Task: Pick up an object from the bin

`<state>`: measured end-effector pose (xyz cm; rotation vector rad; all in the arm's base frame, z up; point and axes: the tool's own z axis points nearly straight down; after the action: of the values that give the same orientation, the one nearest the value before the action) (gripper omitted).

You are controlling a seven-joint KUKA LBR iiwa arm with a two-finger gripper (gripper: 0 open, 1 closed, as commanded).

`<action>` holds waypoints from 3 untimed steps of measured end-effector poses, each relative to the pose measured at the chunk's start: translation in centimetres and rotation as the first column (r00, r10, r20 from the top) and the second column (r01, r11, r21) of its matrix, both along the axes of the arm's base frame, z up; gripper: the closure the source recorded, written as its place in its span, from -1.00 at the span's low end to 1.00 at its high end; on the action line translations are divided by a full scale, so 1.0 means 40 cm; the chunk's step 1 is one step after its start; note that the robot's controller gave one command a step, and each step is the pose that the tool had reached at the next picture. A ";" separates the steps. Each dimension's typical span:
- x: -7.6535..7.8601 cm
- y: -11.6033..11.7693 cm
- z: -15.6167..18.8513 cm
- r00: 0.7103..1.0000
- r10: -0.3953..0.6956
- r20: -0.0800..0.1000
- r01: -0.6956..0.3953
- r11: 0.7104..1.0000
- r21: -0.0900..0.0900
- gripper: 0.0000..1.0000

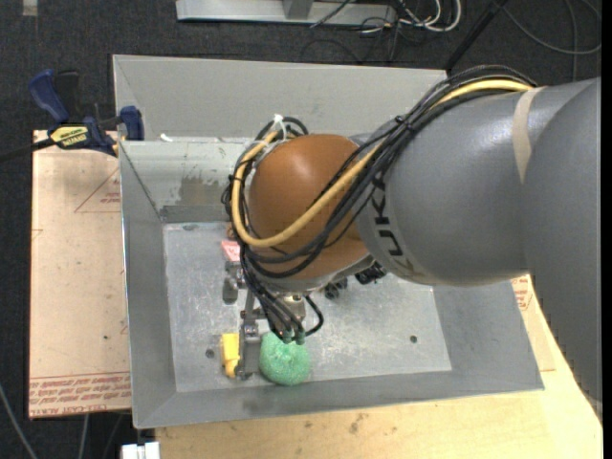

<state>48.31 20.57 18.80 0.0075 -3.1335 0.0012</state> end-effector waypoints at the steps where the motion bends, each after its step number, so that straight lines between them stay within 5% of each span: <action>1: 0.005 -0.003 0.011 1.000 -0.005 0.008 0.005 1.000 0.002 -1.00; 2: 0.010 -0.011 -0.080 0.988 0.152 0.016 -0.152 0.988 0.004 -1.00; 3: 0.018 -0.176 -0.124 0.919 0.394 0.007 -0.394 0.919 0.002 -1.00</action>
Offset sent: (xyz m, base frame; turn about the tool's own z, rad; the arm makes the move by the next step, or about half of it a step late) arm 0.0023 -0.0151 -0.1180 -0.4691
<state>49.02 13.52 13.84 0.6381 -3.0745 -0.0016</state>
